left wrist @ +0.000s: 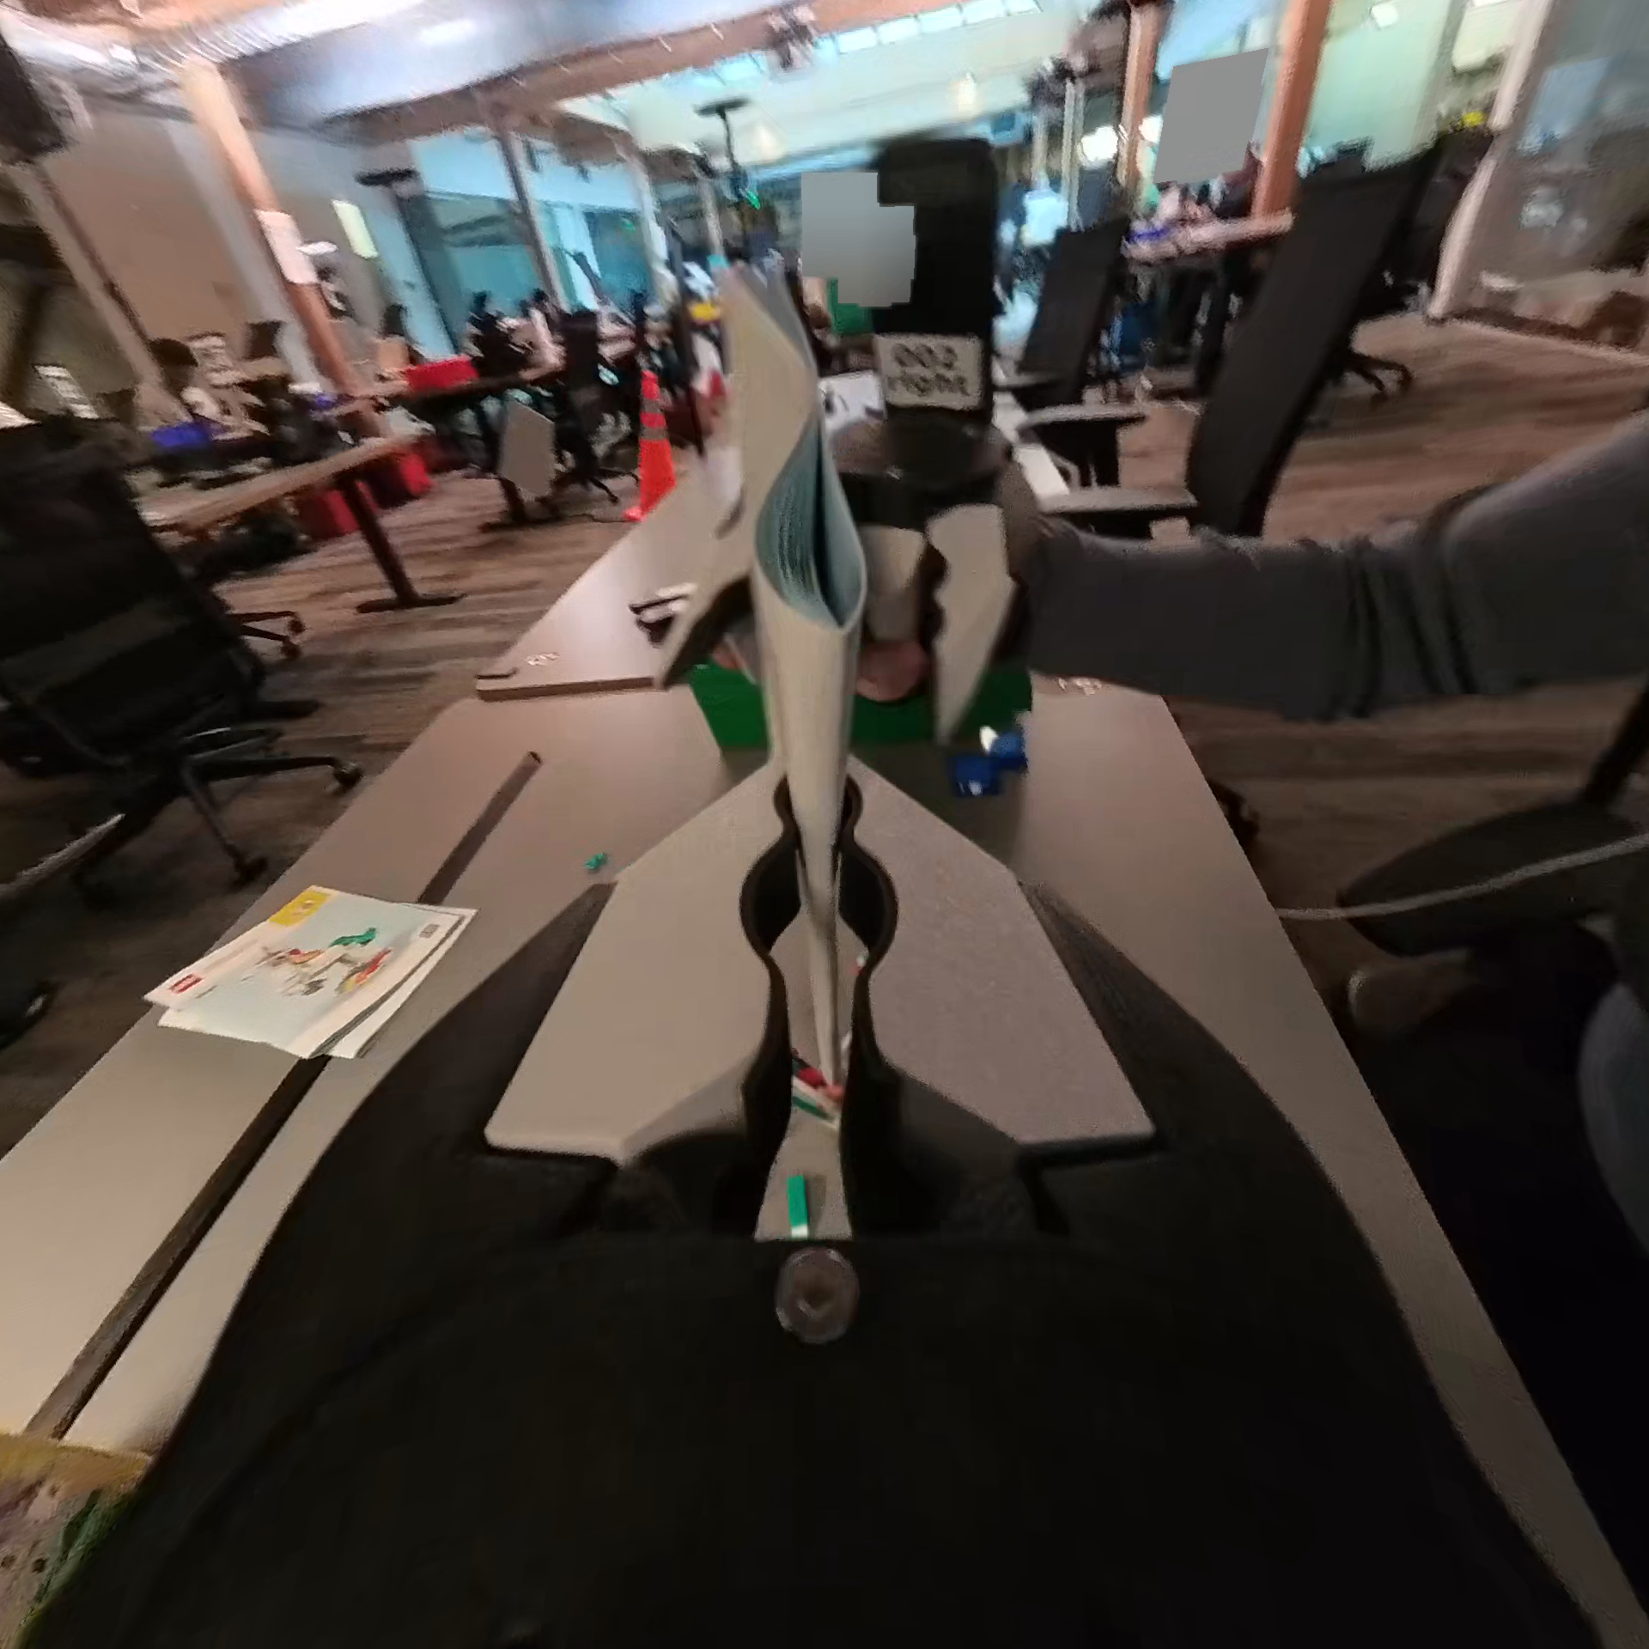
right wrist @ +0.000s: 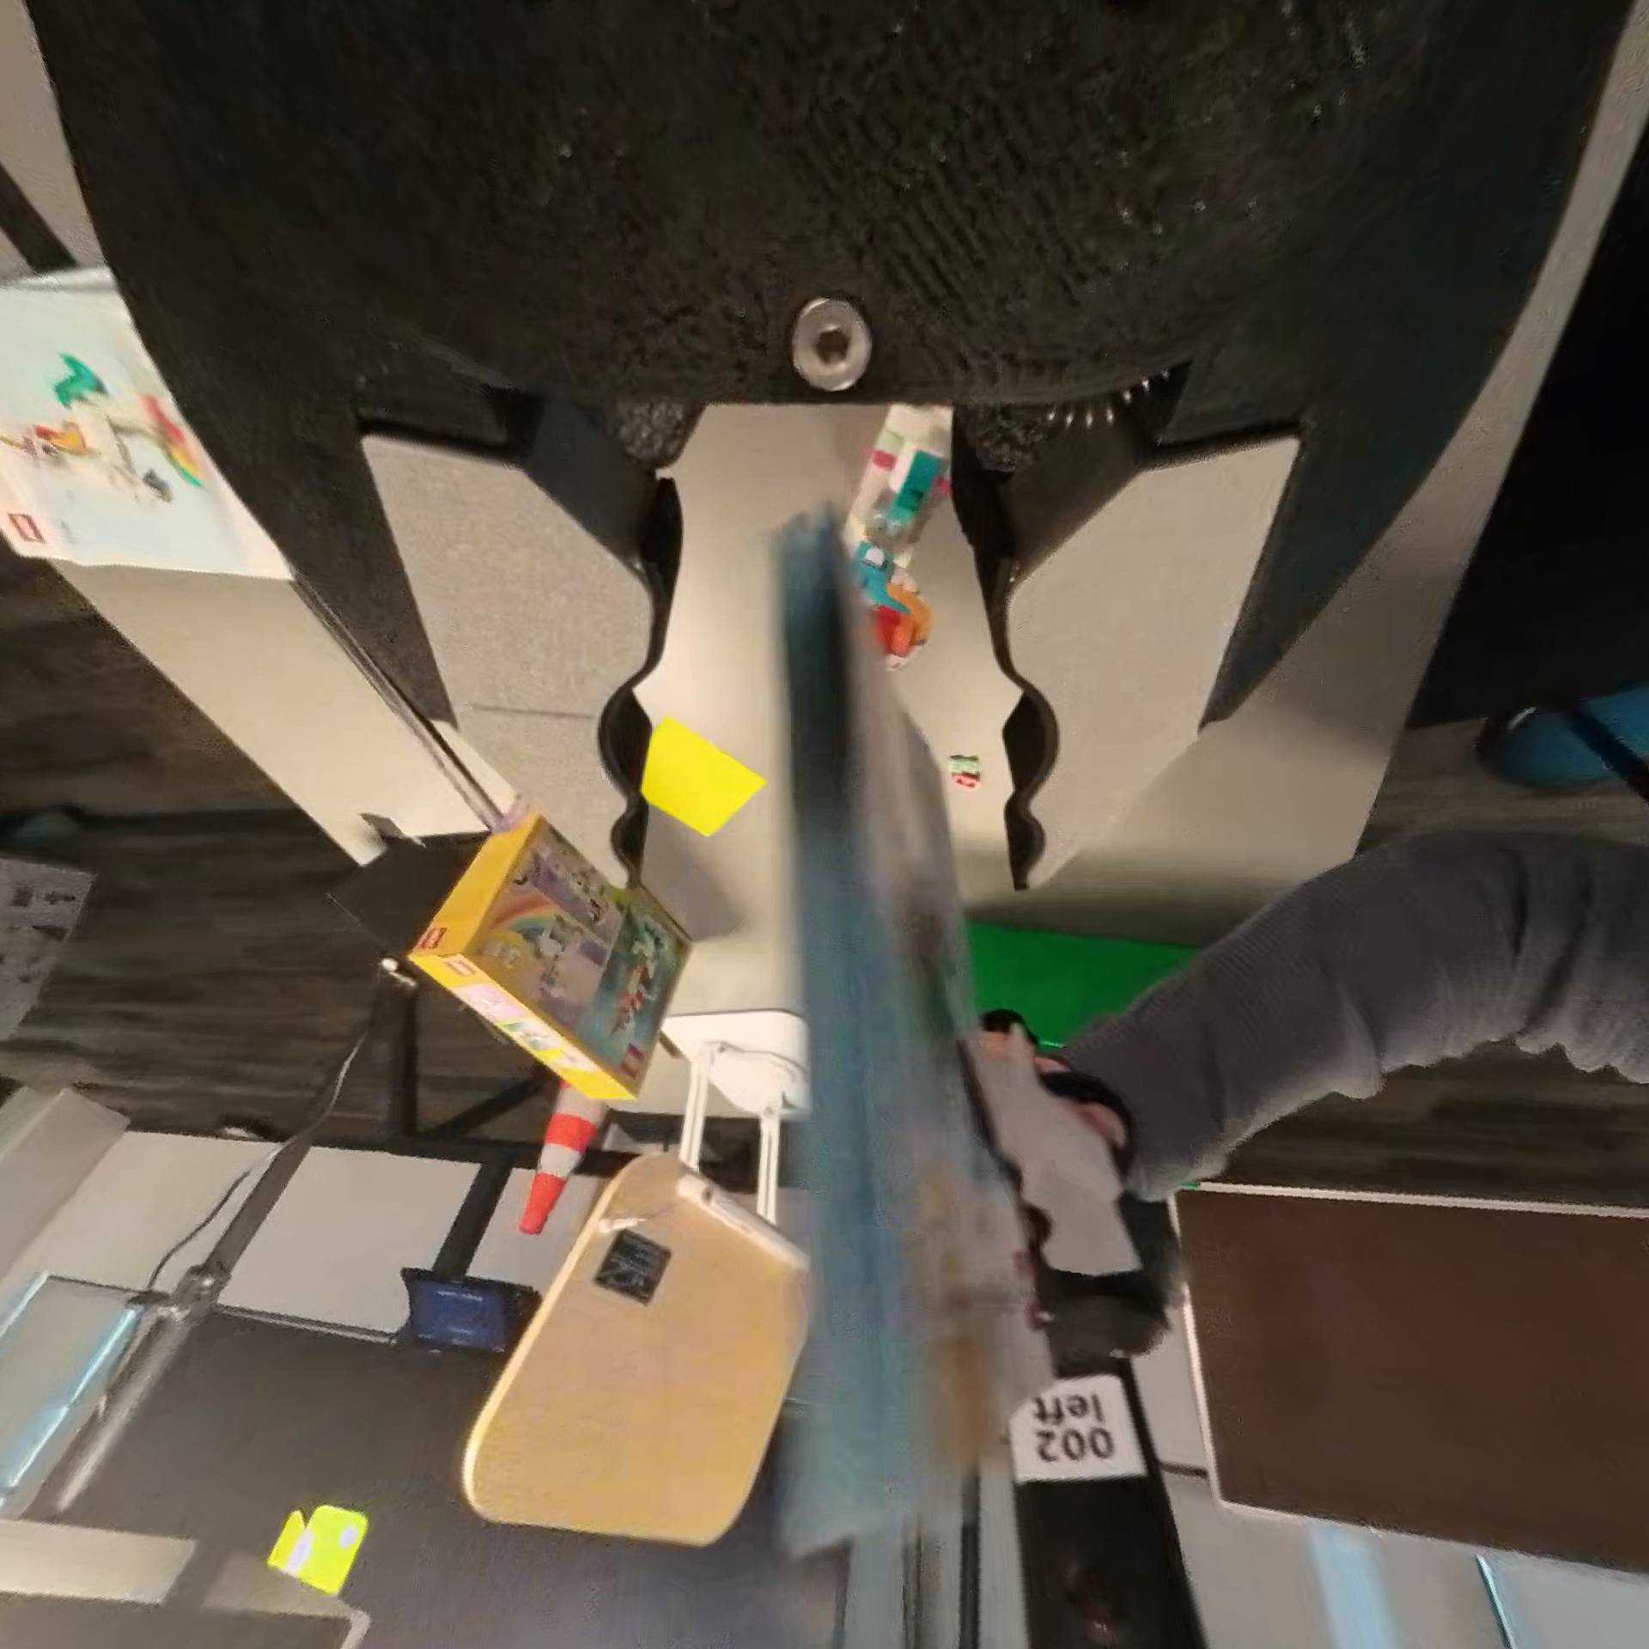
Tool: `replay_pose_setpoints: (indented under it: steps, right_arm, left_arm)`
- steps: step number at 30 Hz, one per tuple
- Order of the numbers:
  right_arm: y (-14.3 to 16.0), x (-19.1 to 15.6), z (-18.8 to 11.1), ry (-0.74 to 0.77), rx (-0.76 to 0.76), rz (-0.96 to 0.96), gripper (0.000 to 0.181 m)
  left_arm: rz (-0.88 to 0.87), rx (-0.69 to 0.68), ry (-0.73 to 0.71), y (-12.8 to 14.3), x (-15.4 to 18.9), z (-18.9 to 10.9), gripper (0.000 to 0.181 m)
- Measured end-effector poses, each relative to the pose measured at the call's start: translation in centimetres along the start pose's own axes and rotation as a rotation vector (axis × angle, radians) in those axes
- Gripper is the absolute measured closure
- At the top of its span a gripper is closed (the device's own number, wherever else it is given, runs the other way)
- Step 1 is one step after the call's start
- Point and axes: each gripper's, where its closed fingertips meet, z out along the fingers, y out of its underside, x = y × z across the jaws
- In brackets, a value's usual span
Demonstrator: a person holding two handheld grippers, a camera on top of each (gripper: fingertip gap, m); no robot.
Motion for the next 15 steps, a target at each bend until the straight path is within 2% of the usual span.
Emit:
replay_pose_setpoints:
  steps: [1, 2, 3, 4, 5, 7, 8, 9, 10, 12, 15]
  right_arm:
    - [0.1, 0.4, 0.2, -0.007, -0.009, 0.003, 0.104]
    - [0.0, 0.4, 0.2, -0.044, -0.011, 0.02, 0.114]
    - [-0.2, -0.3, 0.2, -0.125, 0.003, 0.045, 0.14]
    - [-0.4, -1.1, -0.1, -0.223, 0.024, 0.069, 0.175]
    - [-0.6, -1.4, -0.3, -0.283, 0.039, 0.095, 0.181]
    - [-0.4, 0.5, -0.1, -0.247, 0.04, 0.154, 0.181]
    - [0.0, 2.5, -0.1, -0.189, 0.032, 0.192, 0.181]
    - [0.4, 5.2, -0.4, -0.114, 0.024, 0.245, 0.181]
    - [1.0, 8.4, -0.9, -0.033, 0.022, 0.324, 0.181]
    - [3.1, 15.5, -2.1, 0.12, 0.025, 0.527, 0.181]
    - [9.1, 25.2, -3.0, 0.305, -0.017, 0.853, 0.181]
  left_arm:
    - [0.02, -0.029, 0.027, 0.4, 0.5, 0.3, 0.181]
    - [0.034, -0.055, 0.041, 0.7, 0.7, 0.4, 0.181]
    - [0.042, -0.078, 0.051, 1.0, 0.9, 0.5, 0.181]
    - [0.049, -0.09, 0.045, 1.2, 0.8, 0.5, 0.181]
    - [0.052, -0.091, 0.024, 1.2, 0.4, 0.6, 0.181]
    - [0.032, -0.086, -0.073, 1.3, -1.4, 1.0, 0.181]
    - [0.014, -0.087, -0.176, 1.3, -3.4, 1.0, 0.171]
    - [0.007, -0.092, -0.286, 1.5, -5.5, 0.7, 0.154]
    - [-0.002, -0.099, -0.369, 1.9, -7.3, 0.2, 0.149]
    - [-0.05, -0.083, -0.478, 2.4, -10.0, -0.8, 0.149]
    - [-0.123, -0.079, -0.547, 4.0, -12.4, -1.6, 0.152]
